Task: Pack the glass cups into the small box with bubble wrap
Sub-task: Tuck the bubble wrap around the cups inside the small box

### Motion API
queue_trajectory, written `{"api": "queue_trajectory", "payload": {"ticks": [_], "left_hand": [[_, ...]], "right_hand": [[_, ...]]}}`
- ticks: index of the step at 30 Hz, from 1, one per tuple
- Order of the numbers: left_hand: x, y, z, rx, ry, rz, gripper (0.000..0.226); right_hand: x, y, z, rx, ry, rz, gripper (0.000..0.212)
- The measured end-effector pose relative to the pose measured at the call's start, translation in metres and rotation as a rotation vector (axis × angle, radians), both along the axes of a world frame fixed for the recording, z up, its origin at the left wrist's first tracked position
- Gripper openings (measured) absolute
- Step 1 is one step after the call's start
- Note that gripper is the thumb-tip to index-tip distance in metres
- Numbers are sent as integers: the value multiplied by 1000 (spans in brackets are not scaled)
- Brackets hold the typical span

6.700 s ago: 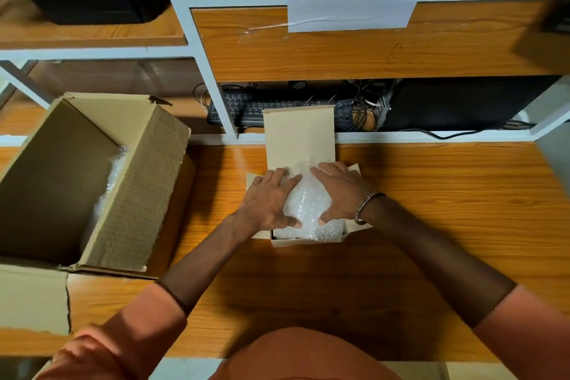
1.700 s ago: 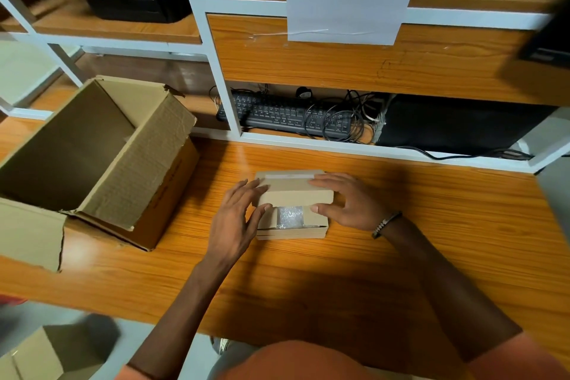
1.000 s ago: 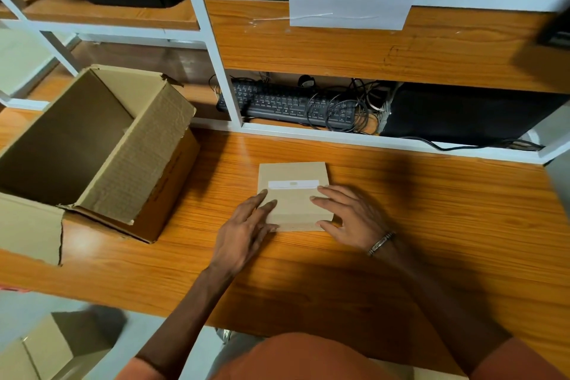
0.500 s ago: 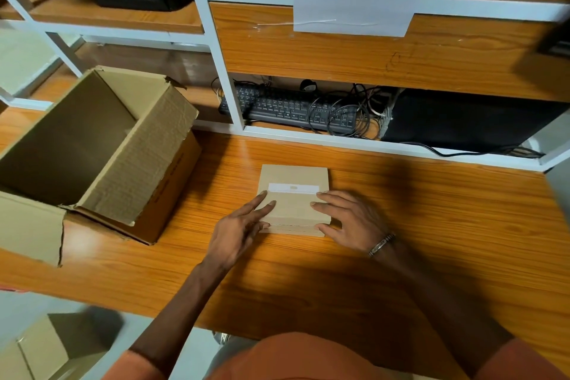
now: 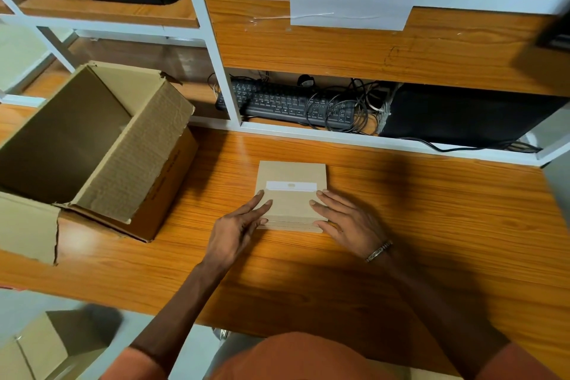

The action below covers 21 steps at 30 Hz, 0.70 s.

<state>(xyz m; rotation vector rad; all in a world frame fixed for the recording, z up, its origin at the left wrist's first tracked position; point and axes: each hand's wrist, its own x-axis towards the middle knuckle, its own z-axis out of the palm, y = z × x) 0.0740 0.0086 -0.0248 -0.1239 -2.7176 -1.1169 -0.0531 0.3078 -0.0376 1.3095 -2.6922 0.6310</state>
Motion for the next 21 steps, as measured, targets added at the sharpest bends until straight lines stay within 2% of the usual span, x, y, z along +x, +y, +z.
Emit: {"api": "queue_trajectory", "payload": {"ticks": [7, 15, 21], "left_hand": [[13, 10, -8, 56, -17, 111, 59], [8, 7, -1, -8, -39, 91, 49], [-37, -16, -1, -87, -106, 116, 40]], "right_hand": [[24, -3, -26, 81, 131, -52, 58], [12, -4, -56, 43, 79, -39, 58], [-25, -31, -35, 38, 48, -83, 54]]}}
